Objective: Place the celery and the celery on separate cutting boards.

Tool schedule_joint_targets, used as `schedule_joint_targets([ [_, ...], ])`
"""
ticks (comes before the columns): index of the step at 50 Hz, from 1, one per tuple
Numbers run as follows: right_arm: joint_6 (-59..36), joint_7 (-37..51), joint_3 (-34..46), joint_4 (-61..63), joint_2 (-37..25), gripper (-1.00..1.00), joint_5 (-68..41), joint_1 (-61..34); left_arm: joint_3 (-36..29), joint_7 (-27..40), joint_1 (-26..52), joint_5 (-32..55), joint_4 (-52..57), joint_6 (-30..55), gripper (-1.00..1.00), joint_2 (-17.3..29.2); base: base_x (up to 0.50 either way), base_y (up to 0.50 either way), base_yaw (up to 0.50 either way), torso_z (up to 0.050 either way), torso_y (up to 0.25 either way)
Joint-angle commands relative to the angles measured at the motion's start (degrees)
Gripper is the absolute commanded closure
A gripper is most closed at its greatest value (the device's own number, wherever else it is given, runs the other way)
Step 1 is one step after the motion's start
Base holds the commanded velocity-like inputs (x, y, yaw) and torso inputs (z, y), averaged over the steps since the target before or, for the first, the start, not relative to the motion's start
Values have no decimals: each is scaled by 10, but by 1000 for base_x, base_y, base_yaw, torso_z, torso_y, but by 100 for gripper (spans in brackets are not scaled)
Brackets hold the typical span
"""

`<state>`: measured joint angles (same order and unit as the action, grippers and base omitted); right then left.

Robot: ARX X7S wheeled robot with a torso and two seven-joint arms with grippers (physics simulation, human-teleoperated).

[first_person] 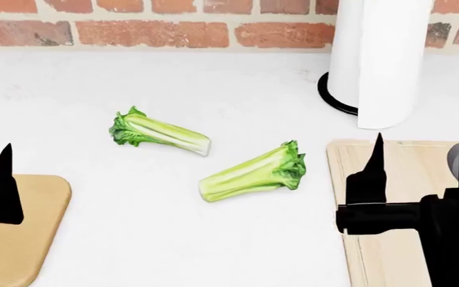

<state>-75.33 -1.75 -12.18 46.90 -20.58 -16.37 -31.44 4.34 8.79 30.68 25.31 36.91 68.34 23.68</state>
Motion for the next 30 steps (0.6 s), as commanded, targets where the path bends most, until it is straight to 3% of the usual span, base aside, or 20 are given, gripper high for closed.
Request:
schedule_joint_targets([
  [1, 2, 1, -7, -1, -2, -100, 5, 9, -8, -16, -5, 11, -4, -29, -100, -4, 457, 117, 0, 0, 0],
  [14, -20, 1, -3, 19, -10, -100, -2, 23, -20, -16, -18, 14, -3, -35, -100, -8, 492, 4, 0, 0, 1],
  [20, -37, -2, 5, 25, -15, -100, -9, 20, -56, -22, -15, 15, -14, -40, -100, -19, 0, 0, 0, 0, 0],
  [24, -36, -5, 20, 19, -16, -100, -13, 18, -103, -32, 3, 10, -58, -68, -100, -52, 0, 0, 0, 0, 0],
  [30, -40, -8, 13, 16, -19, -100, -17, 11, -167, -48, 53, 38, -53, -29, -100, -96, 0, 0, 0, 0, 0],
])
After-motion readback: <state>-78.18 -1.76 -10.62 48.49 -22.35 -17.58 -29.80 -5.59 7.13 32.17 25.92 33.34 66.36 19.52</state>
